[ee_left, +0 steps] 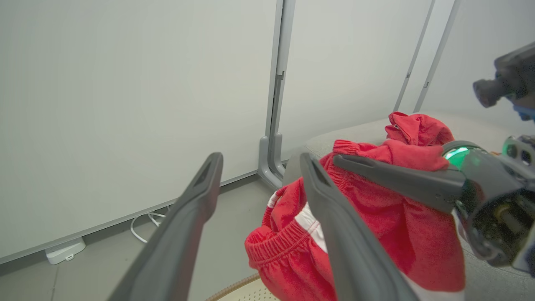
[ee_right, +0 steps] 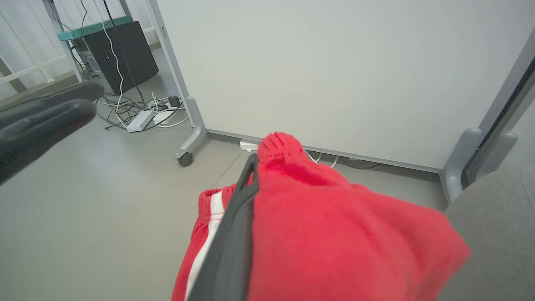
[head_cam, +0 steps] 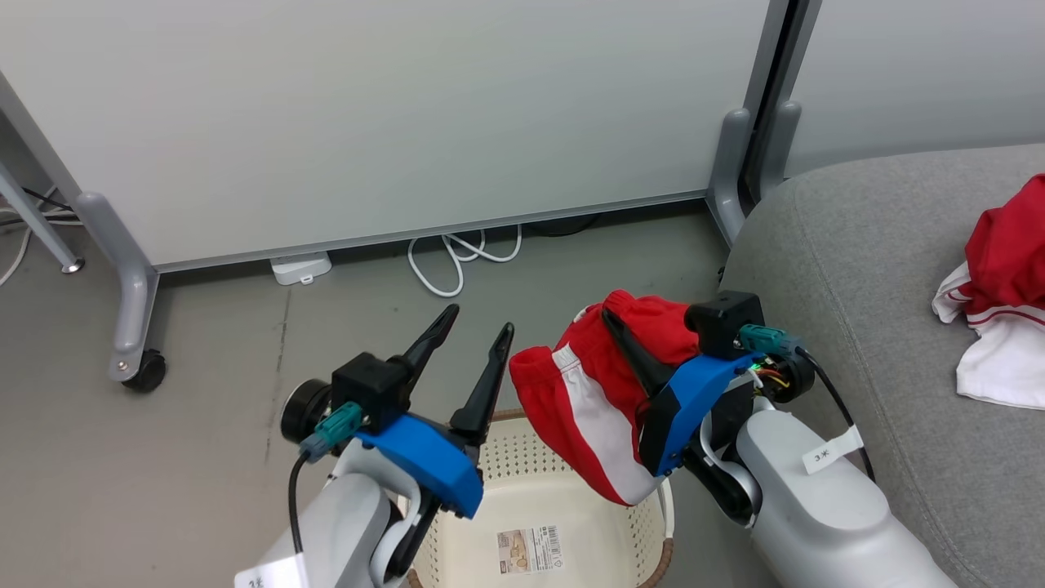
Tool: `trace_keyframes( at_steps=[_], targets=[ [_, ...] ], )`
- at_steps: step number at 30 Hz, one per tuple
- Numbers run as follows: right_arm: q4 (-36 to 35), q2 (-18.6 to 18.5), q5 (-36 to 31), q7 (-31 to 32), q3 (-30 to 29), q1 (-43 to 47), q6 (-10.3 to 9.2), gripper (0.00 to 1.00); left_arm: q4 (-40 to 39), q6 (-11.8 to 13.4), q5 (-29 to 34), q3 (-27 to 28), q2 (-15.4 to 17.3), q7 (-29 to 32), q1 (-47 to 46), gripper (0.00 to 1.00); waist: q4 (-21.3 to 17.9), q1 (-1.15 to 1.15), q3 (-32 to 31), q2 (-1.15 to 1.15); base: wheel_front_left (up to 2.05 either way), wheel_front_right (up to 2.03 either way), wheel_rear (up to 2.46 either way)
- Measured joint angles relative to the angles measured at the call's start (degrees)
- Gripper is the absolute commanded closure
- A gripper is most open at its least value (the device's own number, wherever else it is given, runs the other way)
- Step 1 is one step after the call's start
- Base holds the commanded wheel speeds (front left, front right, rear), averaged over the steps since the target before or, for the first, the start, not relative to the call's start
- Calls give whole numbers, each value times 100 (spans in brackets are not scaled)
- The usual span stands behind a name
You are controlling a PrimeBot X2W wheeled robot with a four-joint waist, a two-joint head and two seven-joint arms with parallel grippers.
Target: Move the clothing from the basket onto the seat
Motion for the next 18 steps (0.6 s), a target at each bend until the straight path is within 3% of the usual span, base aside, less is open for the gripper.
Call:
trace_keyframes(
  at_steps=[10, 18],
  targets=[
    [-342, -52, -183, 163, -337, 227, 0, 100, -516, -1, 724, 1196, -14, 0, 1057, 0, 64, 0, 79, 0, 0, 0, 0],
    [-606, -56, -352, 311, -564, 433, 0, 100, -816, -1, 972, 1627, -25, 1, 1597, 0, 80, 0, 116, 0, 0, 0, 0]
  ],
)
